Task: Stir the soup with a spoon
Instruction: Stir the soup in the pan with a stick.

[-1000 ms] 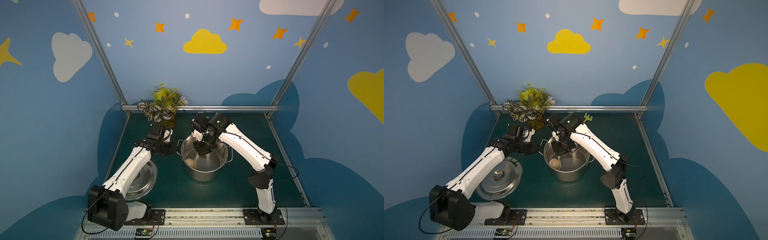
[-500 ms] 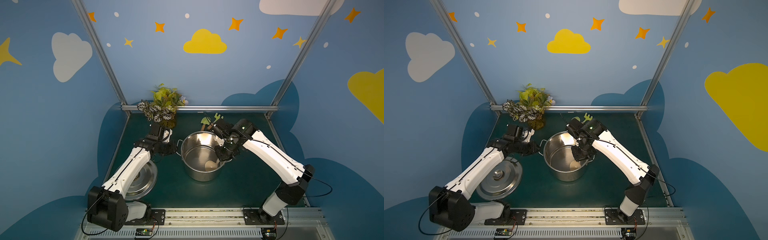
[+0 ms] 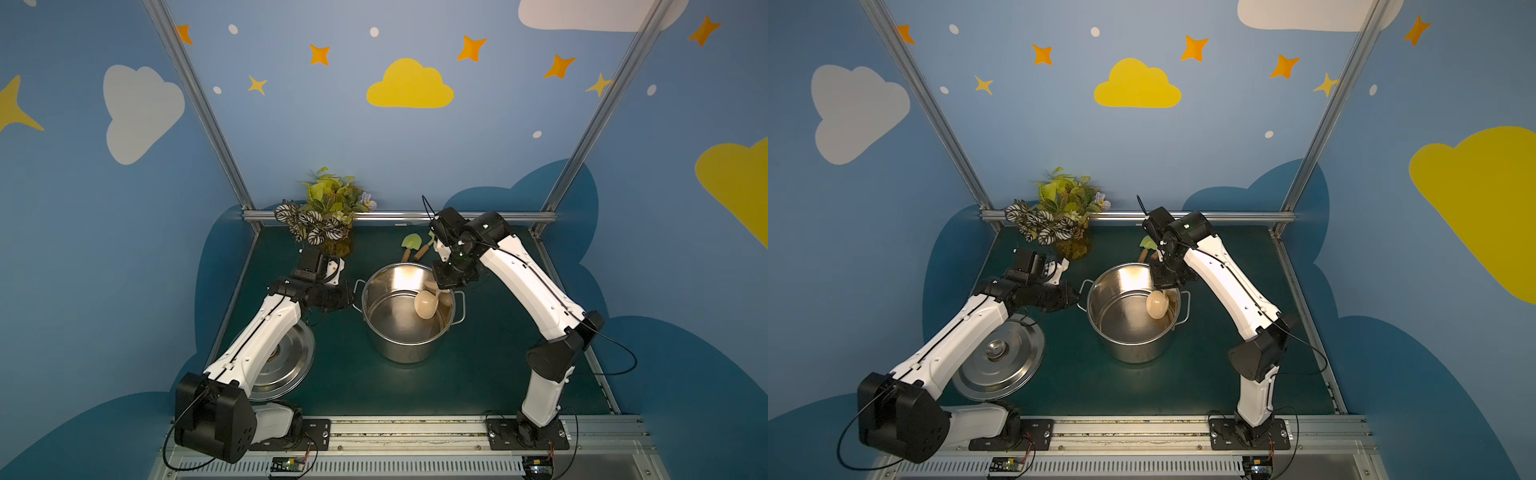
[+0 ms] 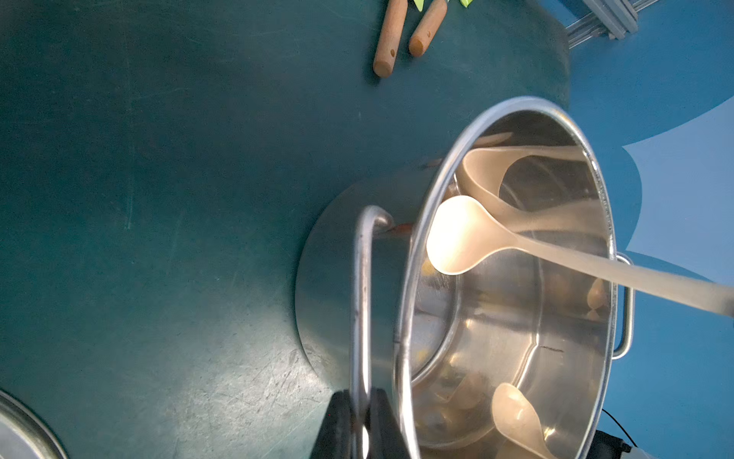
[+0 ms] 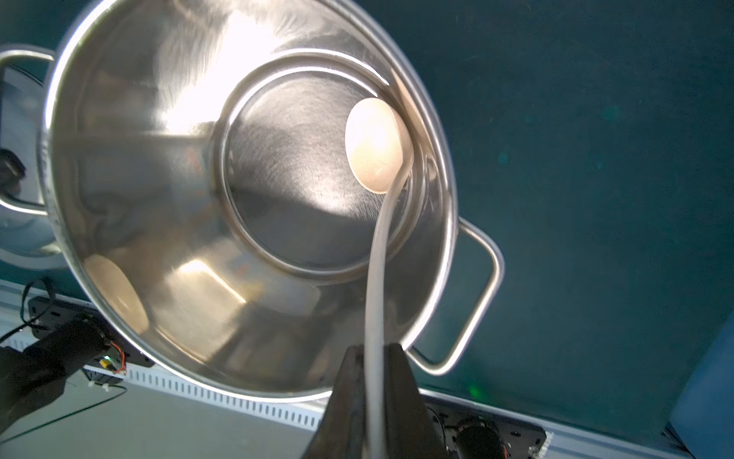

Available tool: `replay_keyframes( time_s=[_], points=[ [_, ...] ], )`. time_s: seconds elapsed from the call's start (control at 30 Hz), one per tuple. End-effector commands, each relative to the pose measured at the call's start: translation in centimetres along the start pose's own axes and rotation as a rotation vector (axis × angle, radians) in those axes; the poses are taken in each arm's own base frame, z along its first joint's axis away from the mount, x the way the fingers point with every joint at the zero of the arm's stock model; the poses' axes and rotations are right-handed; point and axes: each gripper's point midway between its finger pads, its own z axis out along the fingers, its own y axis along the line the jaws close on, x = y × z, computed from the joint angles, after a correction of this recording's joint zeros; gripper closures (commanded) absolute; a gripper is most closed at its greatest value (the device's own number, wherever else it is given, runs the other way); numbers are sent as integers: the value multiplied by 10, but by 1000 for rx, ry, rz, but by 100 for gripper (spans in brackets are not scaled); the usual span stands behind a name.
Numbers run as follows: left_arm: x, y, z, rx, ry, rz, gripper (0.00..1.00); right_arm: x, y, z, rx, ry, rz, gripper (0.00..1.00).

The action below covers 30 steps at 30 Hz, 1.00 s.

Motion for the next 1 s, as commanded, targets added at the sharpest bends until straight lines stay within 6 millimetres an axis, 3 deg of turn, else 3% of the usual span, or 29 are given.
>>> replay_keyframes(
  time_s=[0.0, 0.23, 0.33, 0.53, 0.73, 0.97],
  points=[
    [20, 7, 1, -14, 70, -4, 97, -8, 18, 5, -49, 29, -28, 100],
    [21, 8, 2, -15, 73, -4, 97, -18, 78, 5, -192, 17, -116, 100],
    [20, 8, 2, -15, 71, -5, 97, -11, 98, 3, -235, 22, -161, 100],
    [20, 8, 2, -14, 71, -8, 97, 16, 118, -9, -265, 44, -228, 100],
    [21, 8, 1, -15, 69, -7, 97, 50, 112, -15, -209, 82, -263, 100],
    [20, 8, 1, -17, 65, -6, 97, 73, 80, -30, -138, 57, -226, 100]
  ],
)
